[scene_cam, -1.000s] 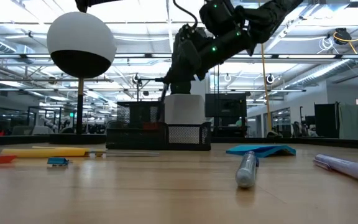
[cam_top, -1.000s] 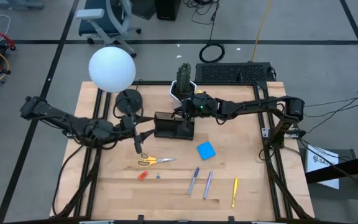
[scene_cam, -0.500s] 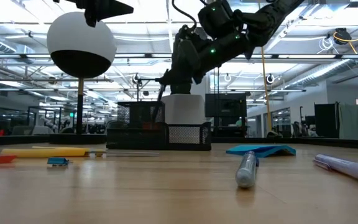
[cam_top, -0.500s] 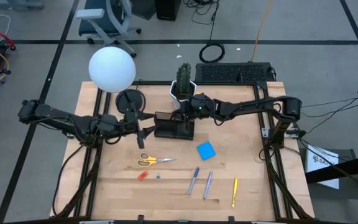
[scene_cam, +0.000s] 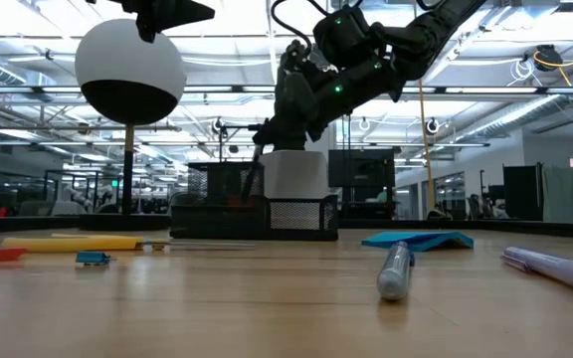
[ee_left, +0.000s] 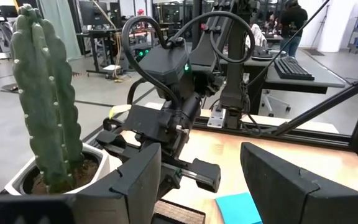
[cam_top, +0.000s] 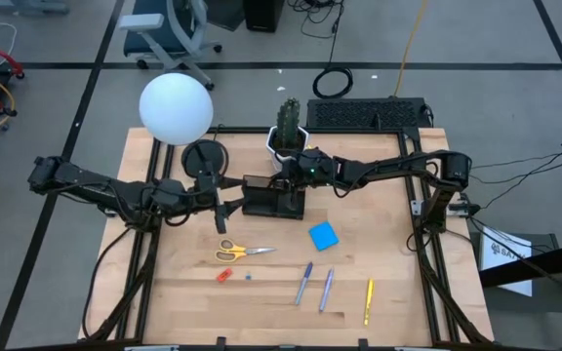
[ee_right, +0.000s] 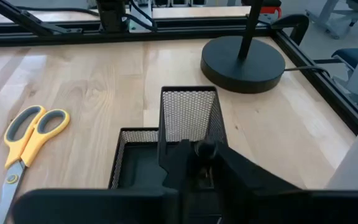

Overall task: Pick and place office supplies into organizer
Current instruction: Put the black pen into the desk organizer, then put the blue pen into the desk organizer

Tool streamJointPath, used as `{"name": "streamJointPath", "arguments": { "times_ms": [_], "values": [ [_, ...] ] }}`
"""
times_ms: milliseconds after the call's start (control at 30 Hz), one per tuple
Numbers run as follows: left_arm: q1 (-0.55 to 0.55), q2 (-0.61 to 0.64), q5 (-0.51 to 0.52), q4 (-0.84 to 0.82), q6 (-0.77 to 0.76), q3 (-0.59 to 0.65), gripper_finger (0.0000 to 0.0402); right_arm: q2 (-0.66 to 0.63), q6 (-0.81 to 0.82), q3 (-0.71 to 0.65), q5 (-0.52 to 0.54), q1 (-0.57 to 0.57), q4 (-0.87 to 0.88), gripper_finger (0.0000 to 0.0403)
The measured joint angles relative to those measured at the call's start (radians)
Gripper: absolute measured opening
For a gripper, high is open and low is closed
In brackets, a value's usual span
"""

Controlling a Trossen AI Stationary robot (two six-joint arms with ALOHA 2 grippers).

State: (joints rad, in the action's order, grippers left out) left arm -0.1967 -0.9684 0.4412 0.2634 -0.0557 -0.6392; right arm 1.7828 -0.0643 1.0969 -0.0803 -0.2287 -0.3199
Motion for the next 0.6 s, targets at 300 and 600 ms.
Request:
{"name": "streamJointPath", "arguments": {
  "times_ms": [300, 600],
  "values": [
    [0.000, 0.000, 0.000, 0.000, -0.003, 0.000, 0.0225, 0.000, -0.008, 0.000, 0.006, 0.001, -0.005, 0.0126],
    [-0.003, 0.000, 0.000, 0.000, -0.007, 0.000, 0.0225, -0.048, -0.008, 0.001, 0.006, 0.002, 0.015, 0.0128]
  ]
}}
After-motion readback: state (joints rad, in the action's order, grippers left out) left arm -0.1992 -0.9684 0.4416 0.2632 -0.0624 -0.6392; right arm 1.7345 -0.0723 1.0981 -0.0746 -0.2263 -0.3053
